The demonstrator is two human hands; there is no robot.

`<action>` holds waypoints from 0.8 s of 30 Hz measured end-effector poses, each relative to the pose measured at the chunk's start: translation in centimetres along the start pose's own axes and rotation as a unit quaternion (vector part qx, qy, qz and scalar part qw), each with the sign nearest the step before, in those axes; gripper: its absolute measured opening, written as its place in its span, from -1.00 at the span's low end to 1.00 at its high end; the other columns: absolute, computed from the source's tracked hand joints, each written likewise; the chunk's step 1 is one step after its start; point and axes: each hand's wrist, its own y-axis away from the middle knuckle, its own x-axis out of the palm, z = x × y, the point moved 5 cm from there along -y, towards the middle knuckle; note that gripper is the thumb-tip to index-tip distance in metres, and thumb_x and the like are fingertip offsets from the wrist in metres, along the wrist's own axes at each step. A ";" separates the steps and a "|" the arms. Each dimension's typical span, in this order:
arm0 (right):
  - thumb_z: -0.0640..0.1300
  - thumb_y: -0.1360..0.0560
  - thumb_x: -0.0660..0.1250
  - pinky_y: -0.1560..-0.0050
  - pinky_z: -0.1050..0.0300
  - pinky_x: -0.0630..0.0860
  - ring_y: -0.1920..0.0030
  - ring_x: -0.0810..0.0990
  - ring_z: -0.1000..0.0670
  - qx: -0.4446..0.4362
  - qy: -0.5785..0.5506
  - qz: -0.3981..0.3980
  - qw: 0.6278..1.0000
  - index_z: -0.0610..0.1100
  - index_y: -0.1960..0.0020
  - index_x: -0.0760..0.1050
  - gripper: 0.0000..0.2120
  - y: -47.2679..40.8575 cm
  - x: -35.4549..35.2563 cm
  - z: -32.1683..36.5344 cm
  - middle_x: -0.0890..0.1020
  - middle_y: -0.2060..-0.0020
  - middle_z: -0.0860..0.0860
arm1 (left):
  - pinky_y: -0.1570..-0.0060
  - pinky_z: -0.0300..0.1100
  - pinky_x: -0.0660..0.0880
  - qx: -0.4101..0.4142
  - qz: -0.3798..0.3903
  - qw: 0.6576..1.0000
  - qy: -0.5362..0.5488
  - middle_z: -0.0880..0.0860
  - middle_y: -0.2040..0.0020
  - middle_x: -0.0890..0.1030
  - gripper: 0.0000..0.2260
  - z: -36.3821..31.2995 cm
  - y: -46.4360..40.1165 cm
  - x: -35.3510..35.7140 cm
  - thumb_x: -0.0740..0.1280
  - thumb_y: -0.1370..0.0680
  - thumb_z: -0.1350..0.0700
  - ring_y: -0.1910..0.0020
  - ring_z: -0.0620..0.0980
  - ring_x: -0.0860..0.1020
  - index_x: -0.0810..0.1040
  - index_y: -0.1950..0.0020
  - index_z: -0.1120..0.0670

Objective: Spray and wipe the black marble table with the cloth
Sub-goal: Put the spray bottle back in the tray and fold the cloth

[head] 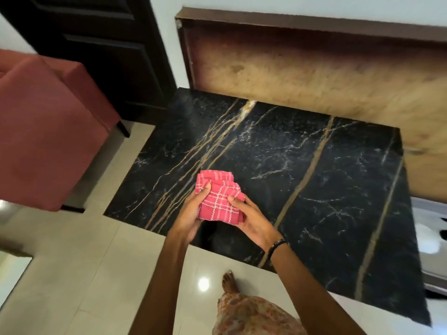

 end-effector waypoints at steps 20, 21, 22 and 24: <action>-0.32 -0.44 0.43 -0.01 0.08 0.63 -0.09 0.65 -0.10 -0.252 0.074 -0.389 0.883 -0.17 -0.33 0.43 -0.52 33.4 -44.2 14.3 0.64 -0.11 -0.14 | -0.08 -0.10 0.55 0.060 0.204 0.964 -0.160 0.05 -0.15 0.60 -0.56 17.7 2.8 52.8 0.35 -0.50 0.21 -0.09 -0.03 0.59 0.35 -0.35 0.02; -0.32 -0.44 0.43 -0.03 0.06 0.63 -0.08 0.65 -0.11 -0.253 0.077 -0.403 0.876 -0.16 -0.31 0.44 -0.54 34.8 -46.3 14.6 0.64 -0.10 -0.14 | -0.08 -0.11 0.55 0.054 0.216 0.960 -0.172 0.03 -0.15 0.59 -0.55 19.2 2.7 55.0 0.33 -0.52 0.20 -0.09 -0.04 0.59 0.32 -0.37 0.00; -0.31 -0.44 0.43 -0.03 0.05 0.63 -0.06 0.65 -0.09 -0.252 0.075 -0.417 0.870 -0.12 -0.30 0.45 -0.55 36.1 -48.3 14.7 0.65 -0.09 -0.11 | -0.06 -0.12 0.55 0.042 0.225 0.955 -0.186 0.01 -0.14 0.58 -0.55 20.7 2.6 57.0 0.32 -0.53 0.20 -0.08 -0.05 0.58 0.30 -0.37 -0.02; -0.30 -0.45 0.42 -0.01 0.06 0.63 -0.04 0.65 -0.03 -0.244 0.069 -0.443 0.860 -0.05 -0.30 0.44 -0.54 38.0 -52.1 14.5 0.65 -0.08 -0.05 | -0.06 -0.14 0.55 0.006 0.242 0.948 -0.206 -0.03 -0.09 0.57 -0.59 23.7 2.4 60.1 0.30 -0.54 0.20 -0.05 -0.10 0.57 0.29 -0.33 -0.06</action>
